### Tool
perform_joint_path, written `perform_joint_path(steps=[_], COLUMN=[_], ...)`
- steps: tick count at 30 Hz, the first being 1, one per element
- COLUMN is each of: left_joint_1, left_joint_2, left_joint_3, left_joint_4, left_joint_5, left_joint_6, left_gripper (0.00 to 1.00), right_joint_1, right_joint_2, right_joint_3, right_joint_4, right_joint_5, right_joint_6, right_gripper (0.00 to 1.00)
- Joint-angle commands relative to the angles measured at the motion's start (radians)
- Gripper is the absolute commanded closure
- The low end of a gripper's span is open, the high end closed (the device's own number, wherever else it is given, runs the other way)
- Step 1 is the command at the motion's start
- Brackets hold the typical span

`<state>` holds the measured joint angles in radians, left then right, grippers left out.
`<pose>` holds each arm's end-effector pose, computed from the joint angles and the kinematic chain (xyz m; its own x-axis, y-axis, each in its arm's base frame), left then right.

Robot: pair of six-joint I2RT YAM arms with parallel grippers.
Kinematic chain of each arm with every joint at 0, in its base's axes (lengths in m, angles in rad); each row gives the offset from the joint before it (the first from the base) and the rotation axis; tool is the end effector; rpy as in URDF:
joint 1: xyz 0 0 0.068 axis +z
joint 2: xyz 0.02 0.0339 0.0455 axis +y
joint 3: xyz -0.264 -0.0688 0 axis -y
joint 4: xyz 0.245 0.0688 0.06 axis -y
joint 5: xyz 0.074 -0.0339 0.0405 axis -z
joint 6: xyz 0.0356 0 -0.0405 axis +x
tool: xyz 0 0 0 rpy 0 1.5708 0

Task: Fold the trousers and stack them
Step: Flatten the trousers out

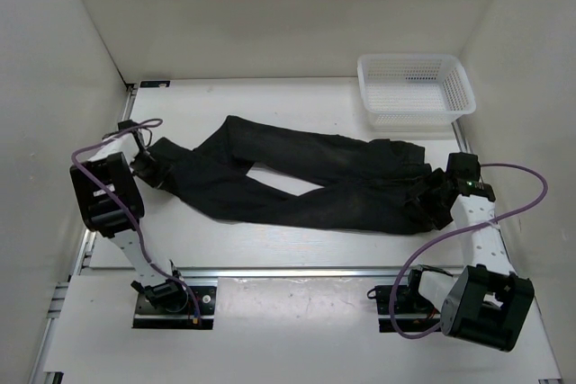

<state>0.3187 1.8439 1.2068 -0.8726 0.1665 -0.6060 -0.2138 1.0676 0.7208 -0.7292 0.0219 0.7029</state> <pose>0.3157 0.0980 0.1613 -0.6086 -0.7923 0.0440 -0.7860 0.5942 -0.1707 0.1909 -0.0423 0.2215 -0.5125 0.7726 -0.3748 0.7255 0.6230 0.2923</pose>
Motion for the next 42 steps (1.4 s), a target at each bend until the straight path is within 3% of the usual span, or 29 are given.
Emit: perform_joint_path(steps=[1,3,7,13,17,18,19,20,21,23,24,27,29,31,35,38,42], left_joint_1=[0.003,-0.026,-0.026,-0.035,-0.035,-0.035,-0.035,-0.058,-0.069,-0.082,-0.093,-0.102,-0.102,-0.102,-0.102,-0.102,-0.102], left_joint_2=[-0.078,-0.135,-0.231,-0.435,-0.411,-0.338,-0.286,-0.225,-0.080,0.044,0.066,-0.056,-0.184,-0.257,-0.307,-0.318,-0.262], left_joint_3=[0.132,0.224,0.359,0.428,0.512,0.533,0.554,0.635,0.699,0.901,0.902,0.694,0.514,0.414,0.199,0.071,0.083], left_joint_4=[-0.017,-0.083,-0.202,-0.322,-0.355,-0.329,-0.310,-0.310,-0.322,-0.486,-0.499,-0.364,-0.298,-0.246,-0.194,-0.125,-0.102], left_joint_5=[-0.039,-0.141,-0.206,-0.257,-0.323,-0.323,-0.299,-0.262,-0.262,-0.286,-0.286,-0.272,-0.272,-0.263,-0.216,-0.216,-0.182], left_joint_6=[0.002,0.011,0.035,0.096,0.109,0.109,0.109,0.129,0.129,0.129,0.129,0.120,0.120,0.120,0.120,0.097,0.097], left_gripper=[0.89,0.89,0.89,0.89,0.87,0.79,0.58,0.31,0.08,0.06,0.06,0.13,0.24,0.24,0.01,0.00,0.00], right_joint_1=[-0.002,-0.002,-0.012,-0.012,-0.012,-0.012,-0.012,-0.012,-0.012,-0.012,-0.012,-0.001,0.008,0.017,0.030,0.063,0.112], right_joint_2=[-0.012,-0.026,-0.063,-0.072,-0.072,-0.063,-0.063,-0.052,-0.052,-0.061,-0.061,-0.122,-0.167,-0.198,-0.238,-0.238,-0.164], right_joint_3=[0.022,0.031,0.020,0.040,0.058,0.058,0.058,0.058,0.058,0.049,0.036,-0.041,-0.117,-0.162,-0.237,-0.265,-0.279], right_joint_4=[0.019,0.008,-0.003,-0.024,-0.024,-0.024,-0.024,-0.024,-0.013,-0.013,-0.013,-0.013,-0.003,-0.003,-0.015,0.002,0.053], right_joint_5=[-0.028,-0.028,-0.019,0.003,0.012,0.021,0.021,0.021,0.010,-0.029,-0.061,-0.195,-0.244,-0.284,-0.301,-0.312,-0.292], right_joint_6=[-0.016,-0.025,-0.025,-0.036,-0.046,-0.046,-0.046,-0.046,-0.046,-0.046,-0.046,-0.034,-0.007,0.006,0.030,0.079,0.142], right_gripper=[0.19,0.19,0.19,0.19,0.19,0.19,0.19,0.19,0.19,0.19,0.19,0.18,0.18,0.18,0.17,0.17,0.17])
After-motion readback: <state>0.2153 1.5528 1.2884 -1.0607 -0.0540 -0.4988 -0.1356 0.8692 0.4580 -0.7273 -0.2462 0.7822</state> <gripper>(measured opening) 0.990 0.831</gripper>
